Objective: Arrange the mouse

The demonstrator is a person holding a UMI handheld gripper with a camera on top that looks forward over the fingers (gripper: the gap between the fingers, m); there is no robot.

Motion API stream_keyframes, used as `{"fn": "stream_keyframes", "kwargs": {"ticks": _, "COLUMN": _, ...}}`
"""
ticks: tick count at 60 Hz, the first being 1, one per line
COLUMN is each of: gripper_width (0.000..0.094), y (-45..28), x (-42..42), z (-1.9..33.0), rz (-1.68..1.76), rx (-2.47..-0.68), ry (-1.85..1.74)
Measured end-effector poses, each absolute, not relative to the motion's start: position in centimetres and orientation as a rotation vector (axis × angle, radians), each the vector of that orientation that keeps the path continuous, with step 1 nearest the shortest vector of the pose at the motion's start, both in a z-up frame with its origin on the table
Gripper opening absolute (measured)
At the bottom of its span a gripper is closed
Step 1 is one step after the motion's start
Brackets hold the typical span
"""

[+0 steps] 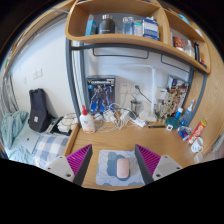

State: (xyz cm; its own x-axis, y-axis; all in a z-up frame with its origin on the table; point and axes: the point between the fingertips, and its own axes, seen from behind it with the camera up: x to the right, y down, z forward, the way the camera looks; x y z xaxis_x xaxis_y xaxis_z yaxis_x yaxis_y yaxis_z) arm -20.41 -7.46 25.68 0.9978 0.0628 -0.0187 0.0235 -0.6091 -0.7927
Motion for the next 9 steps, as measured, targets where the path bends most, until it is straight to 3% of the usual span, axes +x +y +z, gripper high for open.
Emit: {"fn": "stream_keyframes", "kwargs": {"ticks": 9, "gripper_width": 0.0852, "y": -7.84, "x": -21.03, "z": 25.26, "rz": 0.071, "rx": -2.231, "ry": -0.057}}
